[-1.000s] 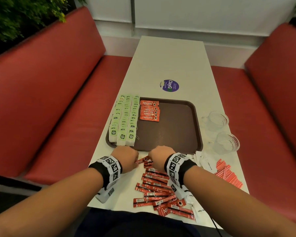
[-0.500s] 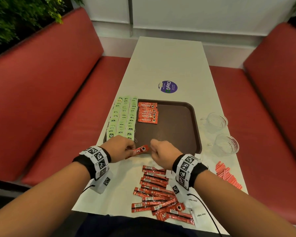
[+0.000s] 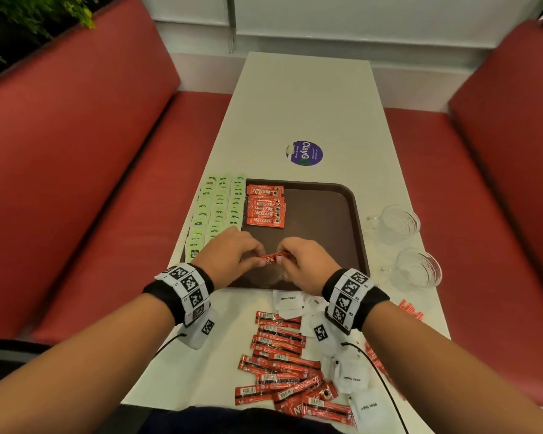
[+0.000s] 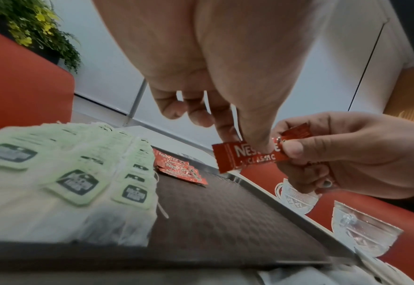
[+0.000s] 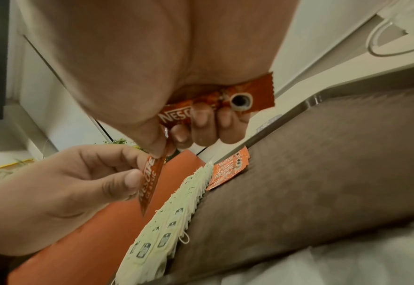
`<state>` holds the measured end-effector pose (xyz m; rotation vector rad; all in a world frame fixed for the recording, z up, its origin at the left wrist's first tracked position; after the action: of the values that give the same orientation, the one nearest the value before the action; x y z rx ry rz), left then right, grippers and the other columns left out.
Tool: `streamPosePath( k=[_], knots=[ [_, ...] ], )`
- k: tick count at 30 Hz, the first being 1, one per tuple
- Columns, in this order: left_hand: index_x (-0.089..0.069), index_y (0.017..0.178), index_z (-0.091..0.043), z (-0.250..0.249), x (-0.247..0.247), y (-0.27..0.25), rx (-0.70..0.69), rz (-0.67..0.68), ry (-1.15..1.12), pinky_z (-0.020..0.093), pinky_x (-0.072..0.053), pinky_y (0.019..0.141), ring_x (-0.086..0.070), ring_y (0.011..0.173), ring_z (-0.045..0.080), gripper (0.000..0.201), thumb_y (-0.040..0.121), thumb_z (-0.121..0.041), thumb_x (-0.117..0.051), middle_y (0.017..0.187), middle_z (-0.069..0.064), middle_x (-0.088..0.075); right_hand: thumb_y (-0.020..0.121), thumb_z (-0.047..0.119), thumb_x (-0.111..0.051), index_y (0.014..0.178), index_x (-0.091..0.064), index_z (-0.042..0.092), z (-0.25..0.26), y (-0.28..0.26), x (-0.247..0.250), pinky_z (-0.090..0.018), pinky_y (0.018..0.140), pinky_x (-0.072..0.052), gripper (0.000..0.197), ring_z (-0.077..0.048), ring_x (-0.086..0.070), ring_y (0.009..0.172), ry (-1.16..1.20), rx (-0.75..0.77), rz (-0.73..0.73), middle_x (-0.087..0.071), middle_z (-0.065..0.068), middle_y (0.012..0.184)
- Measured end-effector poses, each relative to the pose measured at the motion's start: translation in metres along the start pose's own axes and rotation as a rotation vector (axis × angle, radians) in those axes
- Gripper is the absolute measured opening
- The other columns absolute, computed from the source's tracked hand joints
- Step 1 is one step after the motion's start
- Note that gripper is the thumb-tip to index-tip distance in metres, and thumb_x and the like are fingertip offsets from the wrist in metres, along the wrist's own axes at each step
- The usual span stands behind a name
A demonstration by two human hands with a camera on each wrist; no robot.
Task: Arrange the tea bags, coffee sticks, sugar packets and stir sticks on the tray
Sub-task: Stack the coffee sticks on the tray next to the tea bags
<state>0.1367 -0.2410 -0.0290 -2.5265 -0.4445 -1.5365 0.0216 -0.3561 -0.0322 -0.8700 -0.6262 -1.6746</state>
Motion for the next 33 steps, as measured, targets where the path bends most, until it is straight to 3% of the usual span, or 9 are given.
streamPosePath(
  k=[6, 10, 13, 19, 23, 27, 29, 31, 33],
  knots=[
    [-0.071, 0.091, -0.037, 0.004, -0.004, 0.040, 0.010, 0.014, 0.024, 0.032, -0.040, 0.071, -0.047, 0.080, 0.008, 0.006, 0.091, -0.041, -0.066, 0.076, -0.020, -0.056, 0.097, 0.027, -0.056, 0.093, -0.056, 0.024, -0.016, 0.008, 0.012, -0.025, 0.063, -0.036, 0.005, -0.006, -0.050, 0.069, 0.088, -0.090, -0.064, -0.053, 0.010, 0.077],
    [-0.073, 0.091, -0.033, 0.023, 0.000, 0.068, 0.166, -0.009, 0.076, 0.034, -0.048, 0.080, -0.056, 0.085, 0.012, 0.007, 0.091, -0.037, -0.067, 0.083, -0.010, -0.066, 0.099, 0.025, -0.053, 0.107, -0.054, 0.020, -0.033, 0.010, 0.017, -0.020, 0.070, -0.039, 0.010, -0.004, -0.052, 0.079, 0.163, -0.202, -0.095, -0.053, 0.009, 0.091],
    [-0.073, 0.093, -0.034, 0.043, -0.008, 0.088, 0.282, 0.079, 0.197, 0.035, -0.053, 0.086, -0.064, 0.088, 0.015, 0.008, 0.091, -0.038, -0.066, 0.091, -0.008, -0.071, 0.103, 0.022, -0.046, 0.106, -0.062, 0.015, -0.039, 0.012, 0.016, -0.025, 0.084, -0.042, 0.019, -0.013, -0.056, 0.090, 0.123, -0.187, -0.055, -0.056, -0.001, 0.101],
    [-0.073, 0.098, -0.037, 0.053, -0.028, 0.115, 0.357, 0.285, 0.426, 0.038, -0.051, 0.088, -0.062, 0.101, 0.019, 0.013, 0.088, -0.045, -0.068, 0.104, -0.007, -0.070, 0.106, 0.029, -0.039, 0.113, -0.067, 0.012, -0.046, 0.011, 0.009, -0.028, 0.088, -0.043, 0.033, -0.015, -0.053, 0.093, 0.094, -0.178, 0.000, -0.051, -0.002, 0.102],
    [-0.071, 0.105, -0.037, 0.057, -0.031, 0.122, 0.356, 0.241, 0.469, 0.038, -0.048, 0.090, -0.060, 0.106, 0.020, 0.021, 0.087, -0.048, -0.070, 0.107, -0.006, -0.069, 0.106, 0.032, -0.040, 0.119, -0.067, 0.014, -0.050, 0.011, 0.012, -0.031, 0.087, -0.045, 0.035, -0.016, -0.051, 0.092, 0.066, -0.202, -0.032, -0.047, -0.001, 0.099],
    [-0.072, 0.101, -0.038, 0.052, -0.036, 0.120, 0.313, 0.271, 0.451, 0.035, -0.050, 0.085, -0.061, 0.101, 0.018, 0.021, 0.084, -0.049, -0.072, 0.103, -0.007, -0.068, 0.106, 0.031, -0.040, 0.126, -0.065, 0.020, -0.052, 0.013, 0.016, -0.040, 0.088, -0.049, 0.034, -0.019, -0.058, 0.092, 0.089, -0.204, -0.031, -0.059, -0.002, 0.097],
    [-0.072, 0.100, -0.037, 0.053, -0.036, 0.122, 0.319, 0.270, 0.454, 0.035, -0.048, 0.084, -0.061, 0.102, 0.018, 0.018, 0.086, -0.047, -0.070, 0.103, -0.007, -0.068, 0.105, 0.031, -0.043, 0.129, -0.064, 0.022, -0.052, 0.015, 0.019, -0.040, 0.095, -0.049, 0.033, -0.019, -0.062, 0.101, 0.132, -0.215, -0.033, -0.067, -0.001, 0.107],
    [-0.072, 0.099, -0.037, 0.054, -0.034, 0.123, 0.331, 0.259, 0.445, 0.036, -0.047, 0.085, -0.060, 0.103, 0.019, 0.016, 0.087, -0.046, -0.070, 0.102, -0.007, -0.069, 0.104, 0.031, -0.046, 0.126, -0.066, 0.022, -0.051, 0.015, 0.021, -0.039, 0.097, -0.051, 0.031, -0.017, -0.064, 0.103, 0.184, -0.231, -0.051, -0.070, 0.001, 0.113],
    [-0.072, 0.098, -0.036, 0.054, -0.032, 0.125, 0.332, 0.250, 0.431, 0.035, -0.047, 0.084, -0.061, 0.102, 0.018, 0.015, 0.087, -0.046, -0.070, 0.100, -0.007, -0.069, 0.103, 0.030, -0.050, 0.118, -0.069, 0.022, -0.051, 0.016, 0.023, -0.038, 0.094, -0.052, 0.026, -0.015, -0.064, 0.099, 0.196, -0.238, -0.067, -0.071, 0.003, 0.107]
  ],
)
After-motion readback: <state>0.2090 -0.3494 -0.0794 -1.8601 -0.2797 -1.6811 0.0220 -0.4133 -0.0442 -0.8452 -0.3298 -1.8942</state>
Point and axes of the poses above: each hand's wrist, its own y-axis towards the middle knuckle, its own x-axis out of the back of the hand, z = x × y, the point moved 6 cm from there along y, towards the middle knuckle
